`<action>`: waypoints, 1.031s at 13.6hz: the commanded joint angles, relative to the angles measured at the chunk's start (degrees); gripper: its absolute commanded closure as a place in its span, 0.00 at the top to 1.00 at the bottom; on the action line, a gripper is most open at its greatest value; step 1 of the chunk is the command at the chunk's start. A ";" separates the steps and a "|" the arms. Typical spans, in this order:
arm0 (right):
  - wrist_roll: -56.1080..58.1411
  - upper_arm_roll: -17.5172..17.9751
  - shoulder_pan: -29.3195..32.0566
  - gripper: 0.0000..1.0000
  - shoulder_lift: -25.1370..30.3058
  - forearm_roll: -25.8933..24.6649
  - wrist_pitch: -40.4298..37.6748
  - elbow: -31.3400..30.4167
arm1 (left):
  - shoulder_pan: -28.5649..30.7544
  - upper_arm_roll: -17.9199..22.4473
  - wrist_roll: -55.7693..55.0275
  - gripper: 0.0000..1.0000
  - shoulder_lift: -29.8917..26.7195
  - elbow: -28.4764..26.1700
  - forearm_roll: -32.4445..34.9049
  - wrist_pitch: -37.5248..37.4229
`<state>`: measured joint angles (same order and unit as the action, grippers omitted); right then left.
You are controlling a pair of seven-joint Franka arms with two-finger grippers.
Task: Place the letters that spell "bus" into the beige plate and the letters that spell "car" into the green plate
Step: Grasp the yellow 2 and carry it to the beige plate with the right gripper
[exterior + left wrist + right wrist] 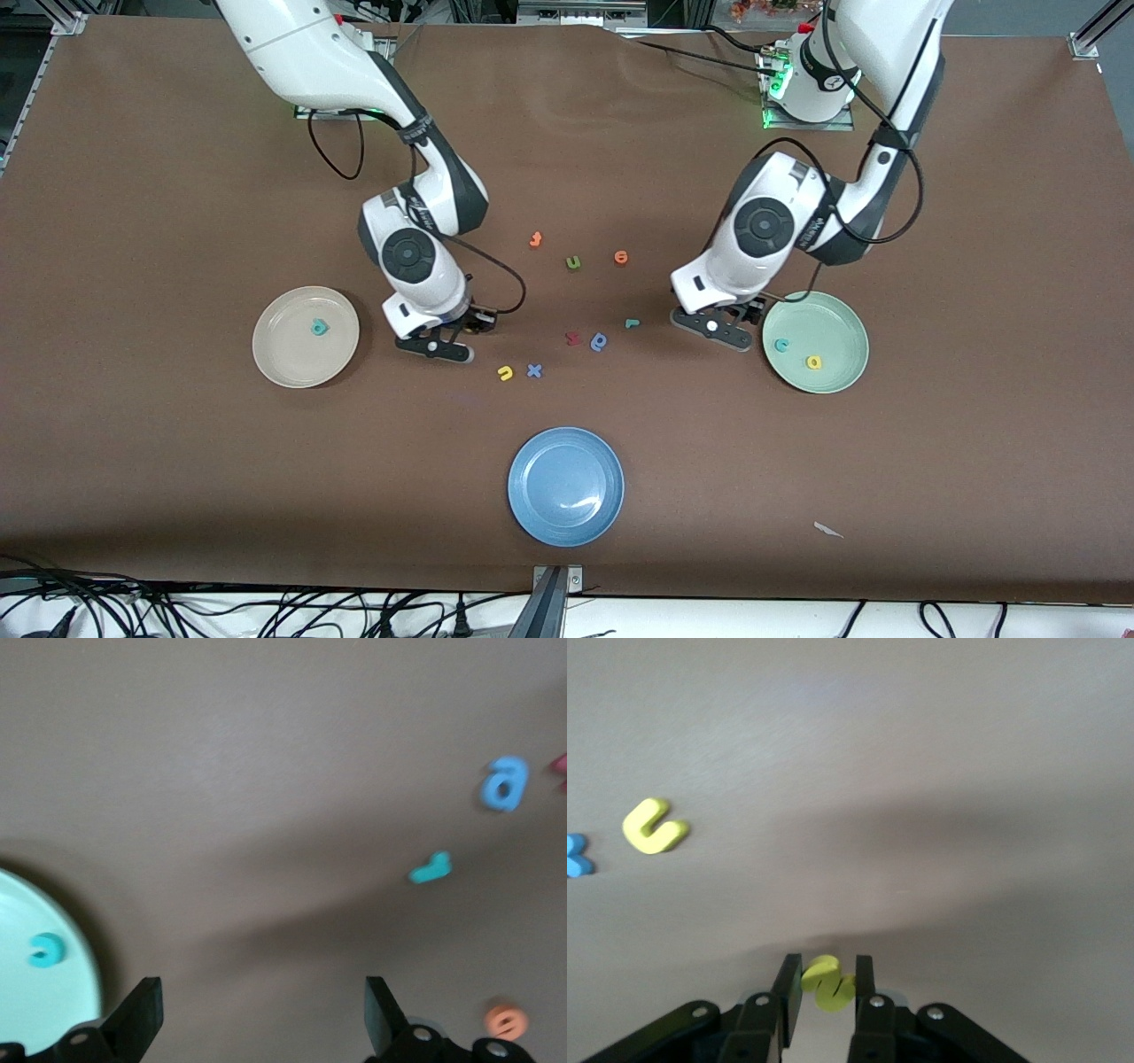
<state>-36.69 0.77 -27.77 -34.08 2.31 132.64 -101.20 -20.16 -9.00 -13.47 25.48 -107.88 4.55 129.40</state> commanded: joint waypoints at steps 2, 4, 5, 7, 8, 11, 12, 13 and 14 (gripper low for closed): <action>13.63 0.73 8.16 0.13 7.27 -0.73 -7.83 -4.09 | -2.86 -1.46 -12.52 1.00 8.34 9.69 0.98 0.85; 20.48 0.73 12.37 0.13 9.81 -2.56 -7.22 -7.86 | -4.27 -1.55 -15.18 1.00 11.07 10.23 1.42 6.01; 23.21 0.73 14.66 0.13 10.96 -4.66 -7.22 -9.36 | -4.54 -1.46 -15.53 1.00 11.95 10.15 1.68 9.26; 27.79 0.73 18.44 0.13 12.89 -6.96 -5.30 -12.95 | -4.72 -1.46 -15.28 1.00 13.10 9.71 2.12 10.26; 29.55 0.73 20.02 0.13 13.60 -6.97 -3.28 -15.15 | -4.72 -1.55 -15.45 0.94 13.45 9.53 4.21 10.26; 30.02 0.73 22.67 1.00 13.43 -6.36 3.85 -19.21 | -4.72 -1.63 -15.80 0.61 13.54 9.36 4.94 10.26; 29.40 0.82 21.98 1.00 13.43 -5.66 3.60 -18.61 | -4.80 -2.50 -15.89 0.61 13.54 9.18 4.94 10.18; 27.30 0.82 20.41 1.00 13.34 -5.13 3.59 -17.55 | -4.89 -3.12 -15.80 0.61 13.81 9.01 4.94 10.00; 24.59 0.82 18.30 1.00 12.56 -4.86 3.59 -15.89 | -5.24 -3.13 -15.71 0.61 13.90 8.05 5.20 10.09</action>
<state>-7.91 0.99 -6.42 -22.61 -3.30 136.14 -117.96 -24.82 -11.55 -27.77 38.86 -99.61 7.28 139.77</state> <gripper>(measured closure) 0.348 0.383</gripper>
